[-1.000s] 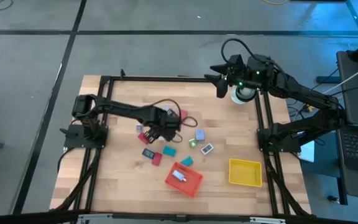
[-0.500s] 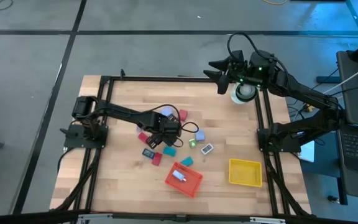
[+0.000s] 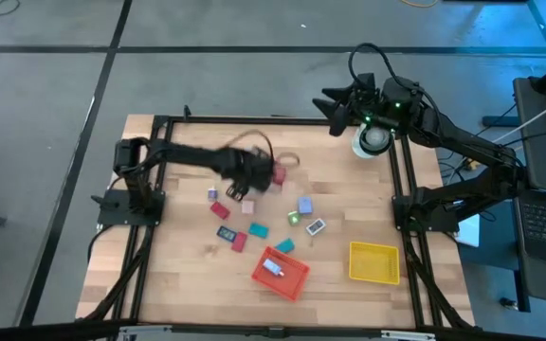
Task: Pick & Place Office items
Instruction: Put the top green charger adapter into the orange bin
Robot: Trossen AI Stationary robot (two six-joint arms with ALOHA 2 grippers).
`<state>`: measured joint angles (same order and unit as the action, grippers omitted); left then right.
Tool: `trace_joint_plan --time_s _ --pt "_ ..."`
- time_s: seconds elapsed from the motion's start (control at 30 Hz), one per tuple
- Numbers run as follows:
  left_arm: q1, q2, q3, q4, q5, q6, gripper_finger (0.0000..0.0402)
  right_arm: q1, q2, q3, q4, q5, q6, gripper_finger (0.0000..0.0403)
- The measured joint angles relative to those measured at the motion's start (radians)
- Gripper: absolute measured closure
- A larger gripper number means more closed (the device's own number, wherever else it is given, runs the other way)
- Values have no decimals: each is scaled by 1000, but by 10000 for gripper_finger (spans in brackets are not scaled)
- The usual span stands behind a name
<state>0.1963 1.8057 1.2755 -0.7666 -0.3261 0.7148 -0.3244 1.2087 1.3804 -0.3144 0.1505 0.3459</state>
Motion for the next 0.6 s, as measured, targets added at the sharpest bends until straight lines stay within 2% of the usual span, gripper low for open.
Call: trace_joint_plan --time_s 0.1,0.23,0.3,0.33,0.4,0.5,0.57,0.6 --pt "65 0 9 1 9 31 107 0 0 0 0 0 13 142" --pt "108 -6 45 21 41 170 107 0 0 0 0 0 14 142" --pt "123 -6 56 39 85 196 107 0 0 0 0 3 14 142" --pt "134 -6 64 48 137 160 107 0 0 0 0 7 13 142" --pt "163 3 86 61 257 -26 107 0 0 0 0 10 14 142" --pt "245 39 113 68 428 -474 107 0 0 0 0 10 13 142" --pt "287 48 126 40 519 -555 107 0 0 0 0 10 13 142" --pt "290 46 135 19 511 -555 107 0 0 0 0 10 13 142"
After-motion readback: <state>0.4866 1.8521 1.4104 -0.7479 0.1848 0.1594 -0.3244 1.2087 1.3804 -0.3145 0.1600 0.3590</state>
